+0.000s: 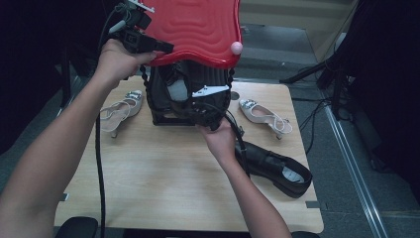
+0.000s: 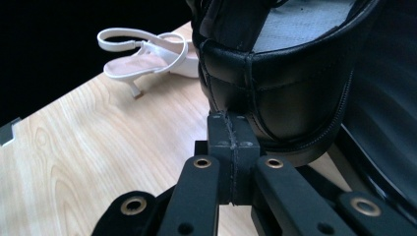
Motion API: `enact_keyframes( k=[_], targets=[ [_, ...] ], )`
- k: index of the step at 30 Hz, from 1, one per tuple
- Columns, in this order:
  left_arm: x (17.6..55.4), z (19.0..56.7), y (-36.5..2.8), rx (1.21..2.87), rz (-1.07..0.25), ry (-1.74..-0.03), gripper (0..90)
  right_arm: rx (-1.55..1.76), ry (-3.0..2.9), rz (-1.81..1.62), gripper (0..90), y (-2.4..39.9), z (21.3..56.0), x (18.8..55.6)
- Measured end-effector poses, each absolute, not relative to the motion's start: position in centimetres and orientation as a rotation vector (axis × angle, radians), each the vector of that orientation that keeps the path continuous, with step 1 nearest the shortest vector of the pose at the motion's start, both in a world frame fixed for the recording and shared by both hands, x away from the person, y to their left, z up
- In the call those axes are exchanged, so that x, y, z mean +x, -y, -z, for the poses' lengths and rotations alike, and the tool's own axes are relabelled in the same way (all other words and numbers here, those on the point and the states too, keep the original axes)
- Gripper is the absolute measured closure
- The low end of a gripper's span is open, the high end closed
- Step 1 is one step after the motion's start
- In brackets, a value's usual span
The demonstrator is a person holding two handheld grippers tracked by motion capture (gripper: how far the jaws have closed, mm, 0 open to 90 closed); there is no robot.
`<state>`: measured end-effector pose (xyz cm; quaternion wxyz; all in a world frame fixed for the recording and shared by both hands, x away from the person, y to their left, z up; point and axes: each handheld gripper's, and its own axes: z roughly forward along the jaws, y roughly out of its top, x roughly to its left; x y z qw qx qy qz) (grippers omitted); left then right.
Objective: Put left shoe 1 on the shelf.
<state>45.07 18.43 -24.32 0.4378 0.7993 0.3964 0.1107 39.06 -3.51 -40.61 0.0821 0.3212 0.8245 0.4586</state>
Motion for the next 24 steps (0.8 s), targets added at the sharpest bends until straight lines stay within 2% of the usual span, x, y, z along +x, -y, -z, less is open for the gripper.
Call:
enact_keyframes(
  k=[24],
  targets=[
    [44.9,24.4,-18.4,1.99,-0.292,-0.975,90.0,1.001,-2.43,-1.357,90.0,-2.0,40.7,42.6]
  ],
)
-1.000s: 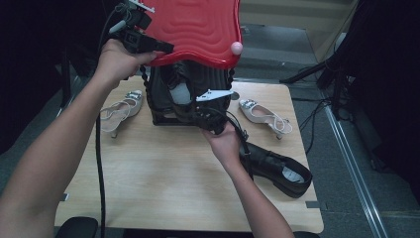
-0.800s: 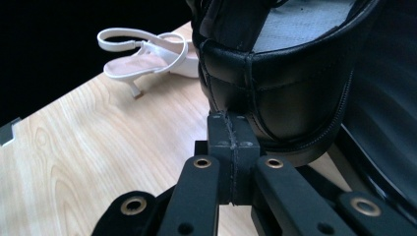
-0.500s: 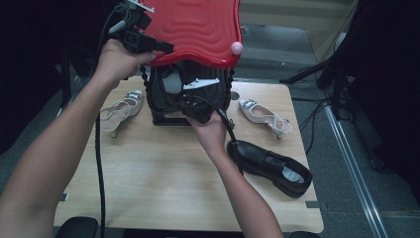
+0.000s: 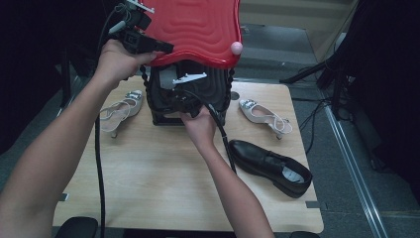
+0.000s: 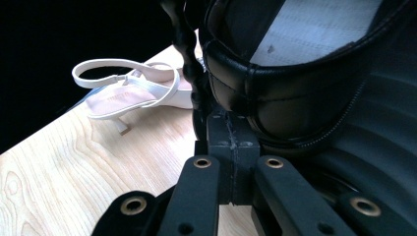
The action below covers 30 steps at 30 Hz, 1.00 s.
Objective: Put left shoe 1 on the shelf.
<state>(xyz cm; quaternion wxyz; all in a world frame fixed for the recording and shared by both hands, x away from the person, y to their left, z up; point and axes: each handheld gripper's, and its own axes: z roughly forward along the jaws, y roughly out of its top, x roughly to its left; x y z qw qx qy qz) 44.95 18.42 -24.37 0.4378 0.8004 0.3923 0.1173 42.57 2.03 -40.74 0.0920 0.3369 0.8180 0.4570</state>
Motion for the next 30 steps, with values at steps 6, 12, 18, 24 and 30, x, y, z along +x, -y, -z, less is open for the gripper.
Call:
enact_keyframes(
  k=[6,12,18,24,30],
  targets=[
    [44.8,24.3,-18.5,1.988,-0.293,-0.988,90.0,1.004,-2.427,-1.382,90.0,-2.1,41.2,42.4],
    [43.5,23.3,-19.3,1.963,-0.299,-0.981,85.0,0.931,-2.44,-1.429,90.0,-0.4,40.5,40.8],
    [41.0,23.0,-20.0,1.968,-0.304,-0.944,76.0,0.893,-2.478,-1.478,82.2,1.9,40.8,39.5],
    [38.3,24.3,-20.2,1.994,-0.27,-0.907,66.7,0.948,-2.45,-1.473,78.4,4.0,41.2,38.4],
    [36.5,27.3,-20.3,2.03,-0.252,-0.891,63.4,0.983,-2.452,-1.476,84.0,6.1,41.8,37.3]
  ],
)
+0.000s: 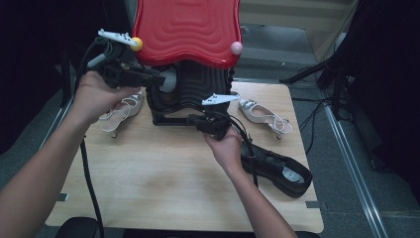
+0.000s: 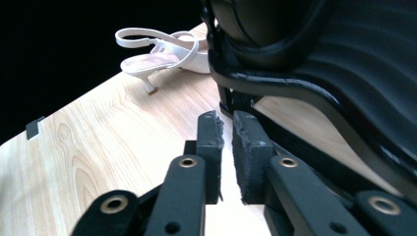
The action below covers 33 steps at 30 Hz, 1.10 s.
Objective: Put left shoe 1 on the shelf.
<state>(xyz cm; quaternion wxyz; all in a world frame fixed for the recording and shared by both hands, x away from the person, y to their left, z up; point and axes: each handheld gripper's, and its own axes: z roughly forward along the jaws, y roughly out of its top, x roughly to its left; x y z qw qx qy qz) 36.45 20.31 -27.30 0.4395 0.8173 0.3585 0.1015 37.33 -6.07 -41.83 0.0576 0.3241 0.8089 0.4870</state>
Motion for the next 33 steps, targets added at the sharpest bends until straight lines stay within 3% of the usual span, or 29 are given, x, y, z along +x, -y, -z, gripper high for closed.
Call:
enact_keyframes(
  k=[5,11,18,23,33],
  targets=[
    [35.9,29.9,-20.5,2.027,-0.219,-0.903,63.3,0.969,-2.488,-1.474,90.0,7.3,42.9,36.7],
    [35.3,33.0,-20.1,2.022,-0.174,-0.915,62.1,0.96,-2.453,-1.456,90.0,8.5,44.3,35.3],
    [34.9,37.0,-19.5,2.042,-0.124,-0.946,56.3,1.045,-2.563,-1.49,83.6,11.3,45.7,34.0],
    [34.5,39.1,-18.8,2.07,-0.107,-0.95,55.2,1.053,-2.536,-1.463,83.5,12.6,45.7,32.9],
    [33.7,43.3,-17.9,2.085,-0.053,-0.982,55.0,0.908,-2.474,-1.471,74.9,14.9,45.7,30.6]
  ],
)
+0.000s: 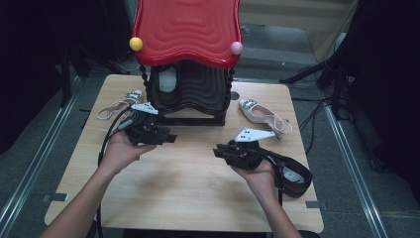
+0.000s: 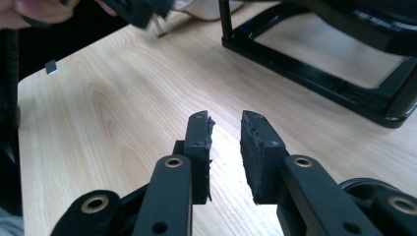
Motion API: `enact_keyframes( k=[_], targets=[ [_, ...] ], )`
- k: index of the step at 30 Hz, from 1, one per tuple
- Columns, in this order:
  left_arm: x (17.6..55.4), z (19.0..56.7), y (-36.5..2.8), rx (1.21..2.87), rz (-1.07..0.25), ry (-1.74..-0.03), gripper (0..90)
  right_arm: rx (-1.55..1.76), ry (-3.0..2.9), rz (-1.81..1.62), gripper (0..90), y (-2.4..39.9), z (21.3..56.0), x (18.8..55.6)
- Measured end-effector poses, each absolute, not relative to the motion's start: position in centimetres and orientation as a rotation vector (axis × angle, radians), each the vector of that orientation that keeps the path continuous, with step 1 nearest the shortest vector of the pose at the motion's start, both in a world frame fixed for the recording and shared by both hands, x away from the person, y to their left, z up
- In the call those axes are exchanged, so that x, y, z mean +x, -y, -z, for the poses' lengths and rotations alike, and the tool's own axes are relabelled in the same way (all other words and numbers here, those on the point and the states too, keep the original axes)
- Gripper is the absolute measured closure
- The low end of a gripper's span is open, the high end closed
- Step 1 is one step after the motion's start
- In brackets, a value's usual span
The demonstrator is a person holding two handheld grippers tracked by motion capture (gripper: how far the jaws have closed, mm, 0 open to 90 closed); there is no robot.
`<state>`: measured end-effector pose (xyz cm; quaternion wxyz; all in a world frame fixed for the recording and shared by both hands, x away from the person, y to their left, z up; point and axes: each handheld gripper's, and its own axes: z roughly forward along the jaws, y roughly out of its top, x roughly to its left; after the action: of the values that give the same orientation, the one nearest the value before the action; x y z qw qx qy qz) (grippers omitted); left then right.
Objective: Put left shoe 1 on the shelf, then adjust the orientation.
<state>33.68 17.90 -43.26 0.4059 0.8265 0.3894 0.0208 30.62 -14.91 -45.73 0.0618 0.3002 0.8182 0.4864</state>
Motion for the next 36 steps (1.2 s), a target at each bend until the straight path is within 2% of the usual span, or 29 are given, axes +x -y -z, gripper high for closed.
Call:
enact_keyframes(
  k=[3,9,16,20,25,36],
  targets=[
    [33.4,44.3,-17.8,2.091,-0.035,-0.989,55.6,0.947,-2.477,-1.409,70.2,16.0,46.2,30.1],
    [32.7,46.5,-17.9,2.085,0.015,-1.022,56.3,0.995,-2.539,-1.367,73.6,17.7,46.4,29.5],
    [31.7,47.8,-17.7,2.112,0.014,-1.011,55.4,1.018,-2.534,-1.344,69.8,19.9,46.6,28.7],
    [31.1,48.7,-17.5,2.111,0.023,-1.002,55.4,1.075,-2.534,-1.274,71.9,21.9,46.7,28.0],
    [30.9,49.3,-17.2,2.155,0.006,-0.992,55.2,1.099,-2.501,-1.274,71.5,24.2,46.3,28.1],
    [30.8,48.9,-17.5,2.122,0.006,-0.978,54.0,1.159,-2.441,-1.256,69.6,28.0,45.8,27.6]
  ],
)
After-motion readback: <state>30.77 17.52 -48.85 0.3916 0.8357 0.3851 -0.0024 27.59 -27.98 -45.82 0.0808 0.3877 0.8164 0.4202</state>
